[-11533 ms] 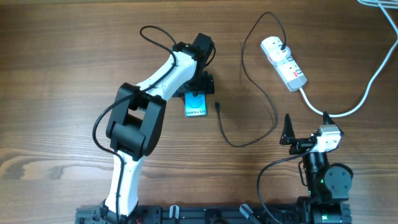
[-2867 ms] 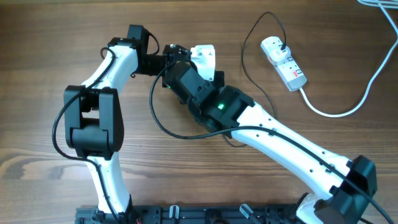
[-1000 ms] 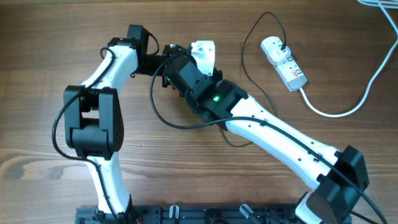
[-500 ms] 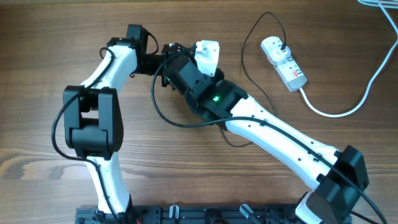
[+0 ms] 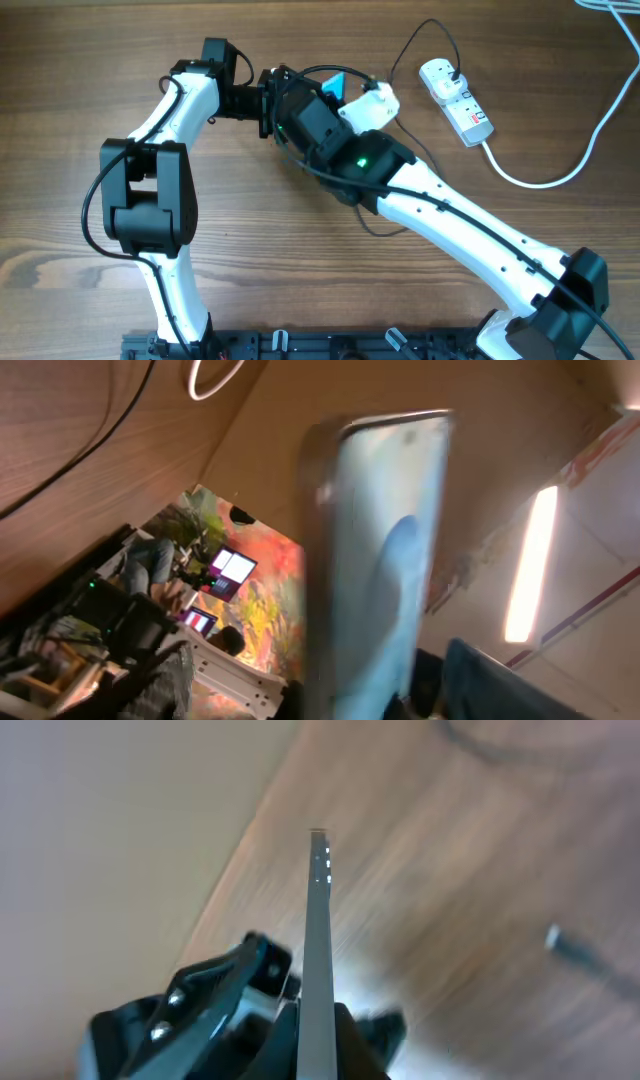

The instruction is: Plug charger to phone and switch on socket

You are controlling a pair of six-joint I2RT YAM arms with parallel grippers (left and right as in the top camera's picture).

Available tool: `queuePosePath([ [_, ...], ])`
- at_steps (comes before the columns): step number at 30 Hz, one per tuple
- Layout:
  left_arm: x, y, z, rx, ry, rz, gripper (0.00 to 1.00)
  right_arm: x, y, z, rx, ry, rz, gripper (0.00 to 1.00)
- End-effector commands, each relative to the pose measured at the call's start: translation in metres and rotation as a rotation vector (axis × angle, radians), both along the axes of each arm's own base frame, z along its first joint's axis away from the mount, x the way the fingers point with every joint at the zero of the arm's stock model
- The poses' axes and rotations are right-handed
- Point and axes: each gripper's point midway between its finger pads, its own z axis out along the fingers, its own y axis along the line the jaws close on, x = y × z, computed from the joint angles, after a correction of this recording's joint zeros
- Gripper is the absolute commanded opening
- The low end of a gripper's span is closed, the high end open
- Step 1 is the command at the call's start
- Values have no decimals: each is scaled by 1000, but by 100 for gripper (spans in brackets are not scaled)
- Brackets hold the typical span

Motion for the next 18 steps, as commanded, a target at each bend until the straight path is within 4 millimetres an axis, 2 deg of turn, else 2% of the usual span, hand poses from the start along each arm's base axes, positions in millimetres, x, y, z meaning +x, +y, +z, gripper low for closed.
queuePosePath([
  [1, 0, 4, 18, -25, -6, 7, 64, -9, 15, 10, 286, 65, -97, 4],
  [4, 0, 4, 18, -24, 11, 7, 54, -9, 15, 9, 314, 71, -124, 5],
  [8, 0, 4, 18, -23, 16, 7, 47, -13, 9, 4, 358, 97, -200, 4],
  [16, 0, 4, 18, -20, 49, 7, 45, -4, -6, 12, 313, 17, -261, 4],
  [18, 0, 4, 18, -19, 59, 7, 40, -4, -6, 12, 314, 16, -261, 4],
])
